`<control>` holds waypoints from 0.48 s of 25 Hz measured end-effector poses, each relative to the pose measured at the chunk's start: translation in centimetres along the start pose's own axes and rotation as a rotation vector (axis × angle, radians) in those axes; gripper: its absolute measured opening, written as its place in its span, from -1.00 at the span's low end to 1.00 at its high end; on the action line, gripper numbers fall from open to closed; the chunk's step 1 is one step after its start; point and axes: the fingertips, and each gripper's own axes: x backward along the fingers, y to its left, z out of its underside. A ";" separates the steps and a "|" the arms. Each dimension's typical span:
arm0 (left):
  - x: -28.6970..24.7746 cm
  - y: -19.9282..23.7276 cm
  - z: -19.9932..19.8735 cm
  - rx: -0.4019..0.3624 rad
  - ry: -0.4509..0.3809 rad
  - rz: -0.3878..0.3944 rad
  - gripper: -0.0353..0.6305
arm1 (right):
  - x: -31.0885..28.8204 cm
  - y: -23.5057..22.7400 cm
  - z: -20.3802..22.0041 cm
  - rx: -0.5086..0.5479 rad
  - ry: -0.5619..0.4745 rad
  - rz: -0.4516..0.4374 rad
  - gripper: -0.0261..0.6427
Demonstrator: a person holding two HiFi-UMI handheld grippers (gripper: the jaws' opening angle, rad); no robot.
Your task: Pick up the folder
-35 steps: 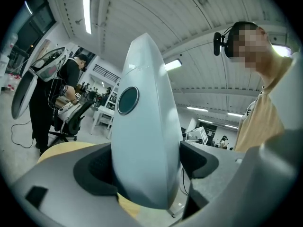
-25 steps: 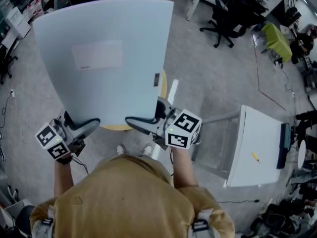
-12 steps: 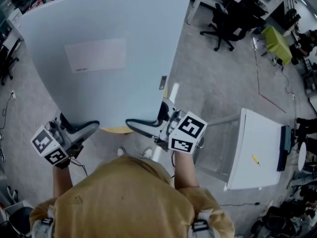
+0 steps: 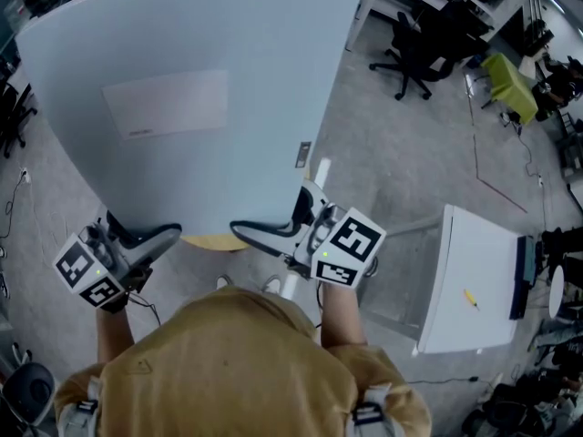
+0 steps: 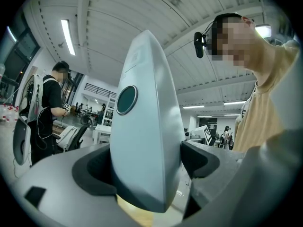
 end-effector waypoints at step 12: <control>-0.1 -0.1 -1.1 -0.022 -0.028 0.007 0.38 | 0.0 0.4 -1.5 0.065 -0.005 0.014 0.18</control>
